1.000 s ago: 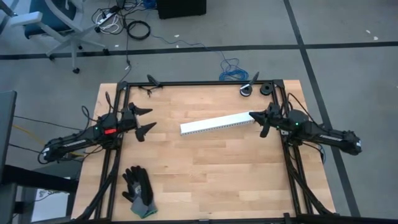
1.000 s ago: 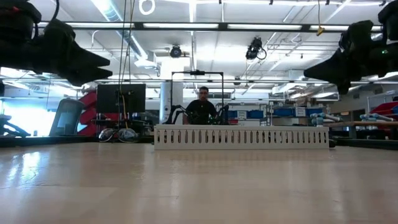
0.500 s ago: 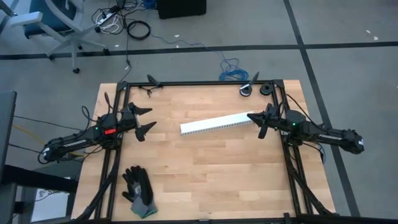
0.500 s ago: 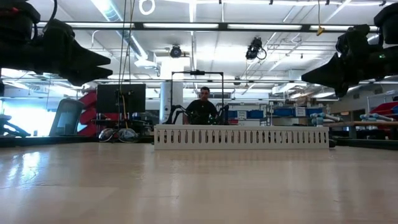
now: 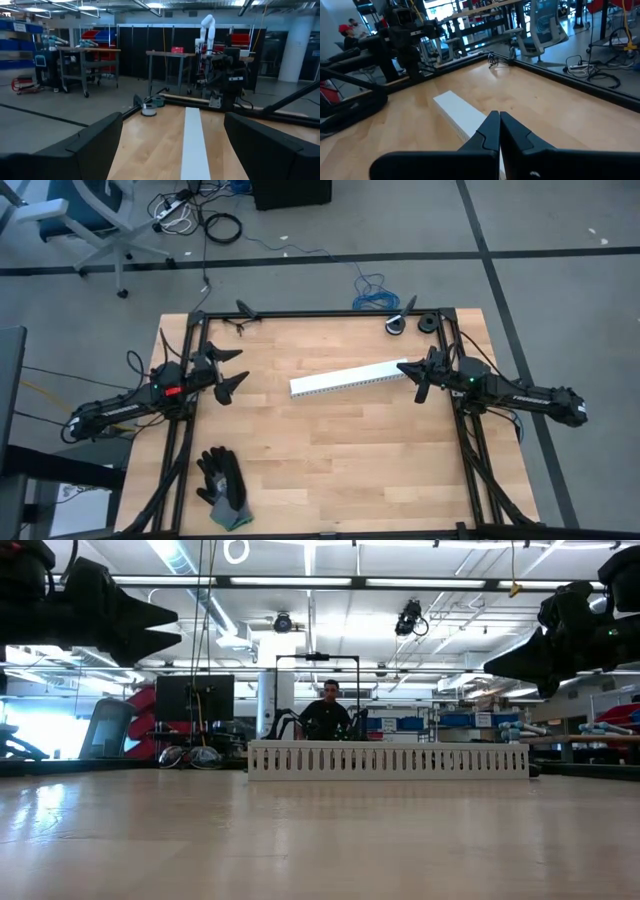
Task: Ziptie cables
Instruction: Return to Home Position
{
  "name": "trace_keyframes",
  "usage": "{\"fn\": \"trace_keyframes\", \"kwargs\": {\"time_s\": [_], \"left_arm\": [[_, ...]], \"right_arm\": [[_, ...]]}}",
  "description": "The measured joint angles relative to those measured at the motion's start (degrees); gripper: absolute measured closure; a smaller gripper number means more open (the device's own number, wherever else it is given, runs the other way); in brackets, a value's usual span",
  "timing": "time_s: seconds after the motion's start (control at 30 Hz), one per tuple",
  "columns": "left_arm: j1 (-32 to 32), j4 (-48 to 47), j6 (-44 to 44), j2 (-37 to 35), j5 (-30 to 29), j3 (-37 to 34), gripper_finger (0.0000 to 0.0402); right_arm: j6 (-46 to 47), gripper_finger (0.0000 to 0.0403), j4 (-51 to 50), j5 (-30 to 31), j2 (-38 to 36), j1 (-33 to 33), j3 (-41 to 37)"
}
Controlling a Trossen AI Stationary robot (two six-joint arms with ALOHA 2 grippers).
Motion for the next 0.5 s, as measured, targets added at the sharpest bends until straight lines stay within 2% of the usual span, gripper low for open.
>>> {"fn": "trace_keyframes", "kwargs": {"time_s": [0.5], "left_arm": [[0.0,0.27,0.01,0.0,0.05,-0.02,0.0039]], "right_arm": [[-0.02,0.0399,0.14,0.0,0.0,0.0,-0.02]]}}
